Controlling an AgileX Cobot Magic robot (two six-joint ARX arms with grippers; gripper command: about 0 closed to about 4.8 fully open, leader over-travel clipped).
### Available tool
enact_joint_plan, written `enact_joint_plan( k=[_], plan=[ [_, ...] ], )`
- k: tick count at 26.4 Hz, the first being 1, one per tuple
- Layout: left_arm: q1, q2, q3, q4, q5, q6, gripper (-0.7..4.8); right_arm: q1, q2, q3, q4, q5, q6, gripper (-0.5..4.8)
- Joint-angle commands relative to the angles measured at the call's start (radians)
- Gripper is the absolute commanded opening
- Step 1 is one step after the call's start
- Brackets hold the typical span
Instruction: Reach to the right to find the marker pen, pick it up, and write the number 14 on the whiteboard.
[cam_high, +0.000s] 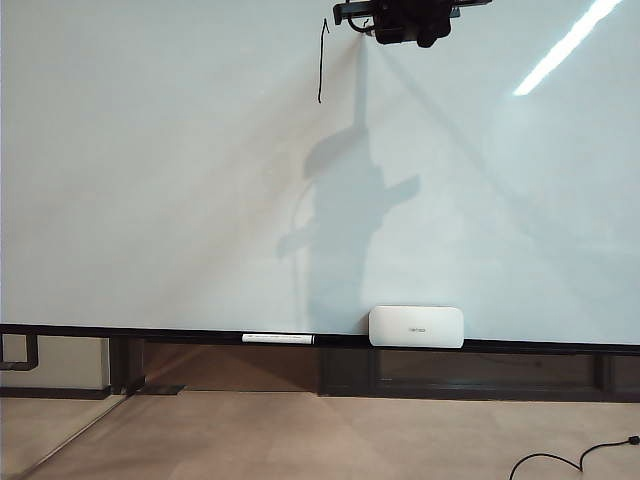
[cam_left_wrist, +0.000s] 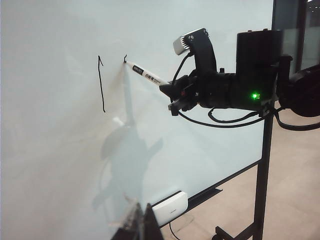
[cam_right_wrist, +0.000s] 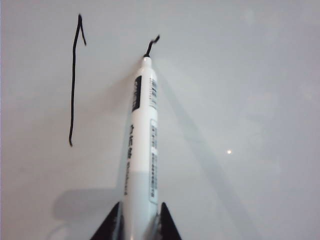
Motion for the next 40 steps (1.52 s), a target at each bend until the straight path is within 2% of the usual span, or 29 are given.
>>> enact_joint_plan(
  k=[1,16,32,40],
  plan=[
    [0.000,-0.002,0.005,0.019,0.003,-0.005,-0.06,-0.001,-0.001,0.004,-0.048,0.002,0.042,-0.01],
    [0.000,-0.005,0.005,0.022,0.003,-0.005,-0.06,-0.002,0.006,0.003,-0.123,0.003,0.064,-0.01],
    [0.000,-0.005,0.006,0.033,0.004,-0.005,-0.06,-0.004,0.006,0.003,-0.154,0.190,0.067,-0.01],
    [0.000,-0.005,0.006,0.033,0.004,-0.006,-0.06,-0.004,0.003,0.003,-0.194,0.237,0.066,-0.01]
  ],
)
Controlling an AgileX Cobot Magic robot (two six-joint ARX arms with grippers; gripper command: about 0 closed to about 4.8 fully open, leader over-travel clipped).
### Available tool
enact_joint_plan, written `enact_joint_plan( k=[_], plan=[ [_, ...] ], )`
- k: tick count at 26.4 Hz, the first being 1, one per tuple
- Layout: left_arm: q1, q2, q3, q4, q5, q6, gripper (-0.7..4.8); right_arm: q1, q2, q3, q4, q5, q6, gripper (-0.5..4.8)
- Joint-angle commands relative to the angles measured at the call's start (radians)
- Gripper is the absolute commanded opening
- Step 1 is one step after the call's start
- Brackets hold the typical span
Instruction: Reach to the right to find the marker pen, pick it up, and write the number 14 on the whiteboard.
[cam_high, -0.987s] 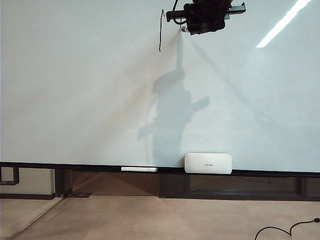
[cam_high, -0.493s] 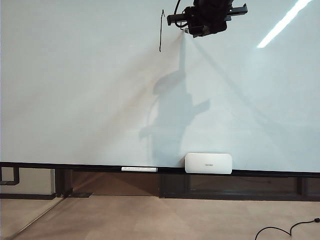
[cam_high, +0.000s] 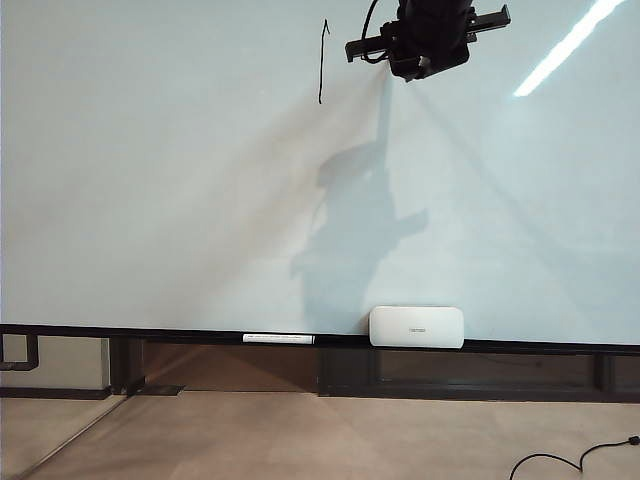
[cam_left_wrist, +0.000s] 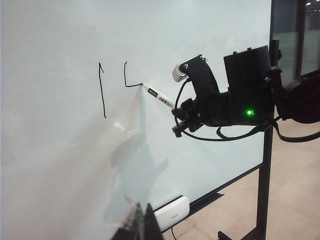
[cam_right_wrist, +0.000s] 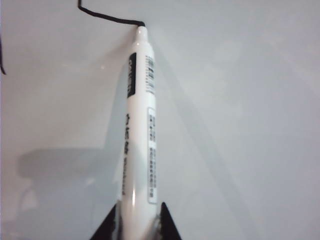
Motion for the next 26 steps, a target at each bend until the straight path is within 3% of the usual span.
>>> enact_joint_plan(
  k=[1,10,26],
  plan=[
    [0.000,-0.002,0.006,0.014,0.004,-0.006,-0.06,-0.006,-0.005,0.003,-0.016,0.048,0.009,-0.01],
    [-0.001,-0.010,0.006,0.013,0.029,-0.013,-0.06,0.014,-0.071,0.003,-0.015,0.048,0.010,-0.01],
    [0.000,-0.011,0.006,0.013,0.052,-0.032,-0.06,0.007,-0.096,0.003,0.080,-0.060,0.005,-0.01]
  ],
)
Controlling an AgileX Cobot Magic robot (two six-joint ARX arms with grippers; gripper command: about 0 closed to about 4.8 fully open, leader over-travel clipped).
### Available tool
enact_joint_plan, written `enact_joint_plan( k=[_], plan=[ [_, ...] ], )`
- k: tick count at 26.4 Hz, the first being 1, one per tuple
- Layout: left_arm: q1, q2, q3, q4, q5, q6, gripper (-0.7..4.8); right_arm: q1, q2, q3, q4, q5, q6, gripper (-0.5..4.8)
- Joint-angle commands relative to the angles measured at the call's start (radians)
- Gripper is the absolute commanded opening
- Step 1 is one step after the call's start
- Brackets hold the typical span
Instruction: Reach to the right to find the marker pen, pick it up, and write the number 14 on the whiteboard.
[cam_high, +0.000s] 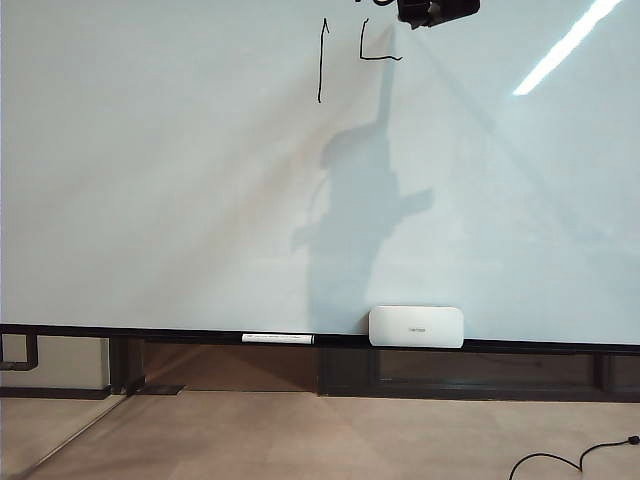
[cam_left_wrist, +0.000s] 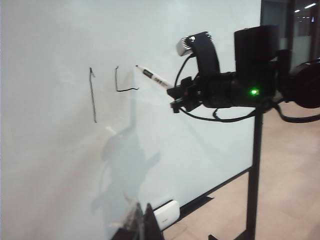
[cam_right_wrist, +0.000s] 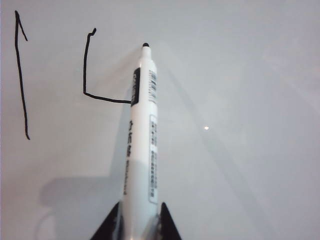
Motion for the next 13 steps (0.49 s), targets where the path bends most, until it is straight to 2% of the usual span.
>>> enact_joint_plan(
  k=[1,13],
  plan=[
    [0.000,-0.001,0.006,0.013,0.014,-0.007,-0.06,0.002,0.000,0.004,0.060,-0.004,0.000,-0.01],
    [0.000,-0.001,0.006,0.013,0.014,-0.007,-0.06,-0.011,0.006,0.004,0.069,-0.021,-0.008,-0.01]
  ],
)
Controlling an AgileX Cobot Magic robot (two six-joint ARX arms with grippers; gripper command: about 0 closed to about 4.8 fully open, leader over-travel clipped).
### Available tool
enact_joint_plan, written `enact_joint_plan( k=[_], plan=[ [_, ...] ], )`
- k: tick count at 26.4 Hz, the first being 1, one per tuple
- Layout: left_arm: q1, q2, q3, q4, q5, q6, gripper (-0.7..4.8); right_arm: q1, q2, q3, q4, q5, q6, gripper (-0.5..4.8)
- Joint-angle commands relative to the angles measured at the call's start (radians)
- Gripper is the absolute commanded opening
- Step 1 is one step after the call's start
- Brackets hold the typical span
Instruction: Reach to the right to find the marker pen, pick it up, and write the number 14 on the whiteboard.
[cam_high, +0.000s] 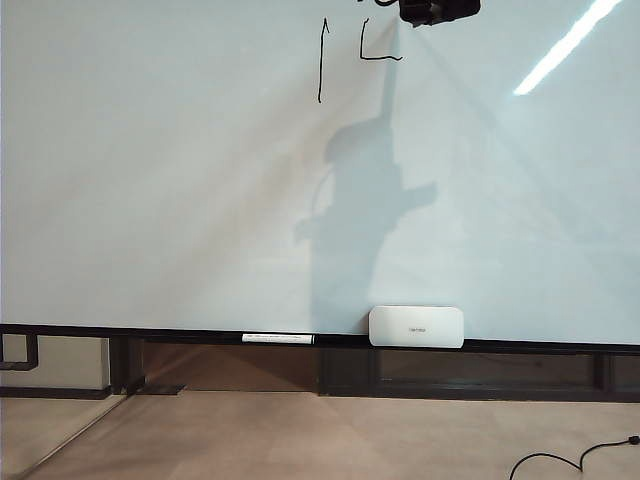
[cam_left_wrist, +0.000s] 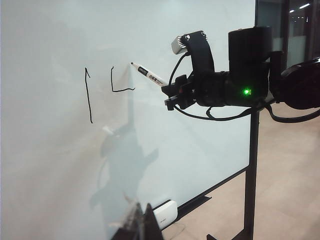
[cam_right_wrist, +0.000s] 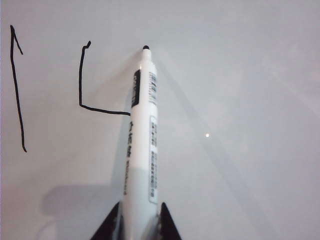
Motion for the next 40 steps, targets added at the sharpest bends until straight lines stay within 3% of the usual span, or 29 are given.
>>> enact_joint_plan(
  k=[1,25,40],
  plan=[
    [0.000,-0.001,0.006,0.013,0.007,-0.007,-0.06,0.002,-0.005,0.004,0.022,-0.001,-0.011,-0.01],
    [0.000,-0.001,0.006,0.013,0.000,-0.006,-0.06,-0.019,0.012,0.004,0.019,0.016,-0.021,-0.01],
    [0.000,-0.001,0.006,0.020,-0.004,0.002,-0.06,-0.019,0.053,0.002,-0.151,0.019,0.063,-0.01]
  ],
)
